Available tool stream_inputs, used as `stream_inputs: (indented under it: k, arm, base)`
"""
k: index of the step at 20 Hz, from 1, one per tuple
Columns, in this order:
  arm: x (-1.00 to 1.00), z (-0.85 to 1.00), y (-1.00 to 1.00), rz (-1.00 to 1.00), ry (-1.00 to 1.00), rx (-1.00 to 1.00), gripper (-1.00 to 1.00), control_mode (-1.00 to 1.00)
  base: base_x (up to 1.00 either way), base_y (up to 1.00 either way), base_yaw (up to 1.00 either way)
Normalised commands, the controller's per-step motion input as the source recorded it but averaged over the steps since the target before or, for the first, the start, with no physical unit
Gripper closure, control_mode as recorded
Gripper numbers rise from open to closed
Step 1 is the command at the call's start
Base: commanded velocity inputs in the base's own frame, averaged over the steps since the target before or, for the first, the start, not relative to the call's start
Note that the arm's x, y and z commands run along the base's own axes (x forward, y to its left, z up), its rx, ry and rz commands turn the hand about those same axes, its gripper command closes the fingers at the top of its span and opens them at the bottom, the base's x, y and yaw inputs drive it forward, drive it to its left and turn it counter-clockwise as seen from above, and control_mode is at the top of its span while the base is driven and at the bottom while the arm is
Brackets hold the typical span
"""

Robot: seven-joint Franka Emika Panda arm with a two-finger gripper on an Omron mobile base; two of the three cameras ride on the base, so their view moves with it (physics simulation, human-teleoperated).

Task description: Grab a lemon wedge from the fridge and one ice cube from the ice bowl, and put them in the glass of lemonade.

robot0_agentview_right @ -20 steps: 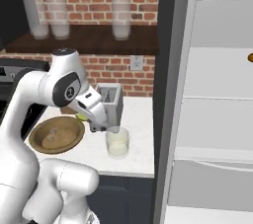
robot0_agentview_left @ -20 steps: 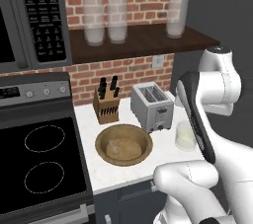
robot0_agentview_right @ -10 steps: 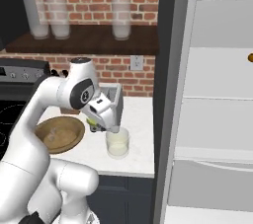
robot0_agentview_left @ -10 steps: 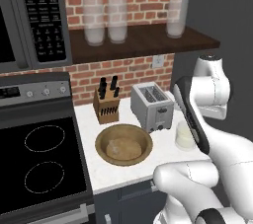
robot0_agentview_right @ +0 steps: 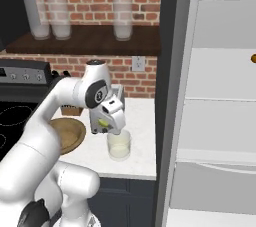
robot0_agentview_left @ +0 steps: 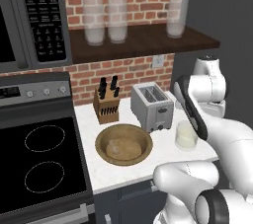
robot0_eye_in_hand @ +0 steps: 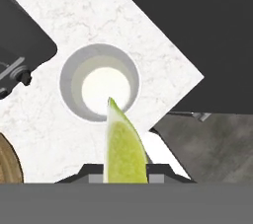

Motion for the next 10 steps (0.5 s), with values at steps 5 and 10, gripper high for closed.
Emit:
stream_inputs:
  k: [5,10]
  arm:
    - [0.33,-0.19,0.00,0.00,-0.01,0.00,1.00,-1.00]
    - [0.17,-0.14,0.00,0.00,-0.09,0.00,1.00,-1.00]
  base:
    - [0.00,0.00,0.00]
    - [0.00,0.00,0.00]
